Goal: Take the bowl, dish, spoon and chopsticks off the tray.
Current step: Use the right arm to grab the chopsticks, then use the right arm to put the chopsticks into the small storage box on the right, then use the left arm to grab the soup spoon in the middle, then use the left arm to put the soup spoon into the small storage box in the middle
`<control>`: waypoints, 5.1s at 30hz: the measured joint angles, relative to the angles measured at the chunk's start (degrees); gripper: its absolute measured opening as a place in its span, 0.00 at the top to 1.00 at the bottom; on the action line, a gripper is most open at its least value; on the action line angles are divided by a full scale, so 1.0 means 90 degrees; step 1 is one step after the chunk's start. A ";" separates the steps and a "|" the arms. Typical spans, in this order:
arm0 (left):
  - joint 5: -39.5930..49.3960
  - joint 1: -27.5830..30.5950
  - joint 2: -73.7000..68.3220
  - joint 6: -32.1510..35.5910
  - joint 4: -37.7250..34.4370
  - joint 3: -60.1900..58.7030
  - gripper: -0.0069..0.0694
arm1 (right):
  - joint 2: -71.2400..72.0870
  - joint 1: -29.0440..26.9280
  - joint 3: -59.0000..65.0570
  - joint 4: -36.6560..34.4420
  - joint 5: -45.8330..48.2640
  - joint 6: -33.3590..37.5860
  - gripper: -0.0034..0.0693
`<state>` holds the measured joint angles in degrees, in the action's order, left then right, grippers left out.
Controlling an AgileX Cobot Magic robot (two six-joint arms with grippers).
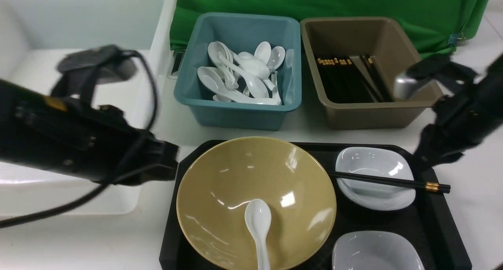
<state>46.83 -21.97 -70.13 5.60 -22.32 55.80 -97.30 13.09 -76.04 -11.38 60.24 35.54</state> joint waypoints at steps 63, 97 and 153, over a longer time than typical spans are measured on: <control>-0.0774 -0.0282 -0.0216 -0.0149 0.0633 0.0118 0.92 | -0.3491 -0.0242 -0.4179 -0.0289 -0.3584 -0.1874 0.82; 0.2454 -0.1557 -0.4364 -0.2150 0.0466 0.3355 0.34 | 0.1031 0.0061 -0.2345 0.1138 0.0966 -0.3186 0.83; -0.0366 -0.0068 -0.6545 -0.1498 0.2393 0.7471 0.65 | 0.1343 0.0061 -0.2293 0.1055 0.0572 -0.2315 0.72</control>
<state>43.53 -22.58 -129.04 -7.89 -0.78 123.03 -85.21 13.64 -96.68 -1.88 65.39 14.71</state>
